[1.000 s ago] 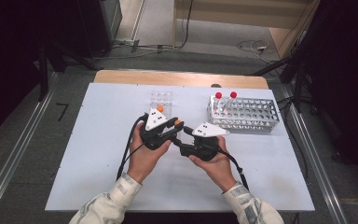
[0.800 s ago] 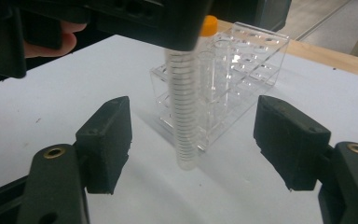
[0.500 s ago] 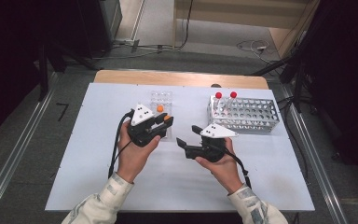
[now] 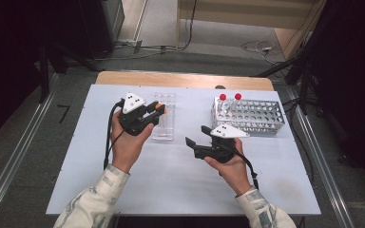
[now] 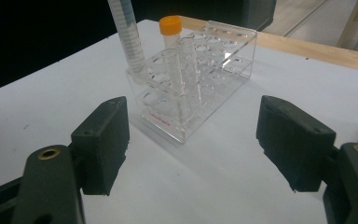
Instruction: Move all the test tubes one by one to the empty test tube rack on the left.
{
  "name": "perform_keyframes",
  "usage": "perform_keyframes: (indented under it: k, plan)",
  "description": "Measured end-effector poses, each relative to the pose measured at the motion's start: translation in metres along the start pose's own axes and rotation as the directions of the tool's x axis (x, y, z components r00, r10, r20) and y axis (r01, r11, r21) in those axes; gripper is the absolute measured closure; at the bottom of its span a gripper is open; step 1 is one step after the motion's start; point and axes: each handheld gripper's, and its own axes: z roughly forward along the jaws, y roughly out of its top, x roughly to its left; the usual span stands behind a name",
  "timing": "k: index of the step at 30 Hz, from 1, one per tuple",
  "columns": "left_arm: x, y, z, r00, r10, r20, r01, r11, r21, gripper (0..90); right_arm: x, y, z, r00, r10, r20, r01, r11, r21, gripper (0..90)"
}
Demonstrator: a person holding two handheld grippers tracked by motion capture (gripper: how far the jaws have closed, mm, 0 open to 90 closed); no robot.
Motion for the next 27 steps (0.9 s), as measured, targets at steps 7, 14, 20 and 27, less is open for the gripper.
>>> perform_keyframes:
  k: [7, 14, 20, 27]
  plan:
    - [0.002, 0.004, 0.007, 0.9999, 0.001, -0.017, -0.001, 1.0, -0.002, 71.4, 0.0, 0.0, -0.001, 1.0, 0.001, -0.002, -0.001, 1.0, -0.003, 23.8]
    - [0.002, 0.002, 0.014, 0.9993, 0.011, -0.035, -0.011, 0.9999, 0.0, 71.4, -0.002, 0.0, -0.002, 1.0, 0.006, 0.002, -0.006, 1.0, -0.005, 23.9]
    - [0.002, 0.001, 0.018, 0.9984, 0.022, -0.052, -0.022, 0.9997, 0.007, 71.4, -0.002, 0.0, -0.002, 1.0, 0.006, 0.002, -0.006, 1.0, -0.005, 23.9]
    - [0.001, -0.002, 0.021, 0.9979, 0.026, -0.059, -0.026, 0.9996, 0.012, 71.3, -0.003, 0.0, -0.003, 1.0, 0.007, -0.001, -0.007, 1.0, -0.003, 24.0]
